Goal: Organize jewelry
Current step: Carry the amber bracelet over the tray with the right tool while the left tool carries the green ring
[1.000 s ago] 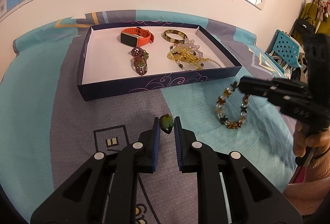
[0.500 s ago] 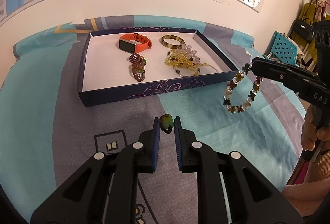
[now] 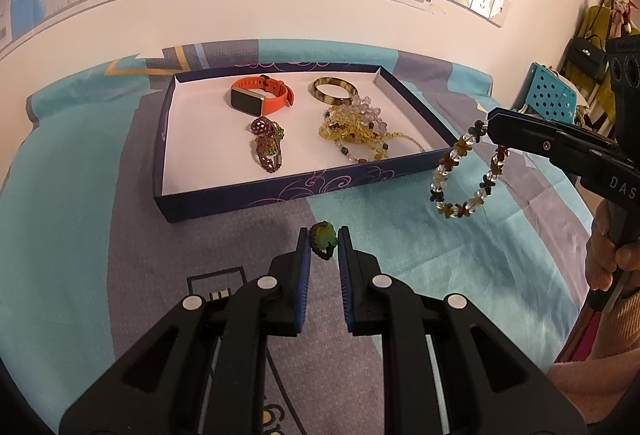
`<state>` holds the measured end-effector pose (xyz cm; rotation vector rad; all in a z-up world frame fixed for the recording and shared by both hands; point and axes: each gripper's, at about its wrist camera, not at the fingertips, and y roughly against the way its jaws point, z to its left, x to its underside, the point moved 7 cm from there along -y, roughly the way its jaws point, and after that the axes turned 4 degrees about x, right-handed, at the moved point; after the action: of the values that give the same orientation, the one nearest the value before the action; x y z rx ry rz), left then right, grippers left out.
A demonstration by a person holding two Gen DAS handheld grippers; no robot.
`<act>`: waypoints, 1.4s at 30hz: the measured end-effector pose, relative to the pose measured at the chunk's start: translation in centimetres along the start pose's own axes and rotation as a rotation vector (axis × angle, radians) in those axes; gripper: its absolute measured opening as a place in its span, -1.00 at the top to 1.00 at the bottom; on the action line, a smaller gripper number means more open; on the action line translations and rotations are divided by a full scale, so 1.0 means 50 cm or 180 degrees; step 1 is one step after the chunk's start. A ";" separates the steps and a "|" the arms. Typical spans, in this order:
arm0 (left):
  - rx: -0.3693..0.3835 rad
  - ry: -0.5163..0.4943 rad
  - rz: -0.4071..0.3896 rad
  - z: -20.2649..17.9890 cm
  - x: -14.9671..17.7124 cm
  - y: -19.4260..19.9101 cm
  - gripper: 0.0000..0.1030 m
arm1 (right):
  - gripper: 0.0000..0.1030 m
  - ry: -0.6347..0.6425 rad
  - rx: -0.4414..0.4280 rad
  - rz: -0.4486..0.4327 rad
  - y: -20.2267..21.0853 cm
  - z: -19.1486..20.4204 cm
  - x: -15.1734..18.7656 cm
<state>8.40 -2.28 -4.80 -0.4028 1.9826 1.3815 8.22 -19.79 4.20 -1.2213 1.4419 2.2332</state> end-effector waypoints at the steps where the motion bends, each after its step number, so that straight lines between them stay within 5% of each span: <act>1: -0.0002 -0.0007 -0.0002 0.000 -0.002 0.000 0.72 | 0.81 -0.0001 -0.0010 0.0002 -0.001 0.000 -0.001; 42: -0.0084 -0.0082 -0.0140 0.011 -0.080 -0.004 0.72 | 0.81 0.0000 -0.0004 -0.0105 -0.019 -0.024 -0.056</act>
<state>11.60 -2.34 -2.31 -0.4360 1.9253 1.3801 11.17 -19.67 5.44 -1.2366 1.4101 2.2129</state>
